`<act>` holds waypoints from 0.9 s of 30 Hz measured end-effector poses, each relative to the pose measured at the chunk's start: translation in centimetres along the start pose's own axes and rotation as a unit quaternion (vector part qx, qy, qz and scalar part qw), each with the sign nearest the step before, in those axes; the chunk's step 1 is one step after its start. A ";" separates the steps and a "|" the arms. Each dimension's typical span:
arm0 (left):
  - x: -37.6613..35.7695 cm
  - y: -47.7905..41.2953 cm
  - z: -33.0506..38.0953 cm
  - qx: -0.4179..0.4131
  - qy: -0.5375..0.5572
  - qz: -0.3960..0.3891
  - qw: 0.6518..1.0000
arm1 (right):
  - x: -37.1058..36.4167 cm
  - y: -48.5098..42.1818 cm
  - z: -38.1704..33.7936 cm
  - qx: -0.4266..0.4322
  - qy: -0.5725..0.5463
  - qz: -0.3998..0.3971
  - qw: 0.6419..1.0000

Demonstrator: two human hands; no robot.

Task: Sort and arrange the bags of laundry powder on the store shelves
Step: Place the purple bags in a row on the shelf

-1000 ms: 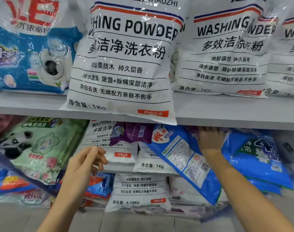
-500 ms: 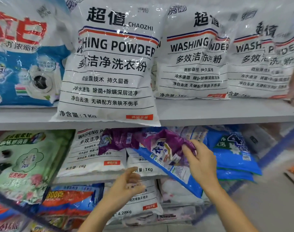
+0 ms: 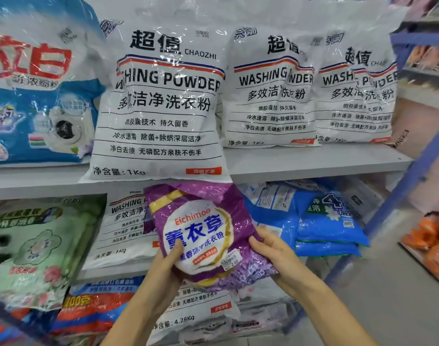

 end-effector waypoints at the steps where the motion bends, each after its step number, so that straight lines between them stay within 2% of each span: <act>1: 0.1 0.1 0.4 -0.011 -0.029 0.014 0.999 | -0.2 0.0 0.2 -0.002 0.022 -0.004 1.000; 3: 0.5 0.5 0.8 -0.030 -0.097 0.022 0.995 | -0.3 0.1 0.1 0.008 0.051 -0.015 0.999; 5: 0.7 1.2 1.2 -0.045 -0.169 0.009 0.985 | -0.8 -0.2 -0.5 0.054 0.069 -0.013 0.996; 9: 0.0 2.4 1.3 -0.050 -0.230 -0.045 0.971 | -1.7 -1.0 -1.8 0.152 0.097 0.118 0.977; 12: -0.2 2.3 2.1 -0.080 -0.259 -0.014 0.963 | -2.0 -1.3 -2.7 0.131 0.049 0.175 0.975; 14: 0.0 2.0 3.1 -0.094 -0.263 -0.003 0.960 | -2.4 -1.3 -4.0 0.139 -0.004 0.159 0.978; 17: 0.6 1.6 4.1 -0.081 -0.220 -0.060 0.970 | -3.8 -1.5 -6.2 0.151 -0.060 0.109 0.981; 22: 0.4 1.8 4.8 -0.062 -0.234 -0.161 0.957 | -6.3 -2.2 -8.1 0.135 -0.052 0.082 0.986; 27: 0.5 1.8 6.1 -0.074 -0.263 -0.157 0.949 | -6.7 -2.8 -10.4 0.141 -0.004 0.075 0.987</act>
Point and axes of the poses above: each hand's wrist, its own y-axis away from the middle knuckle, its own x-axis out of the back of the hand, z = x × y, the point moved 2 cm from there along -y, towards the middle knuckle, and after that the axes turned 7 degrees about -y, right-handed, at the moved point
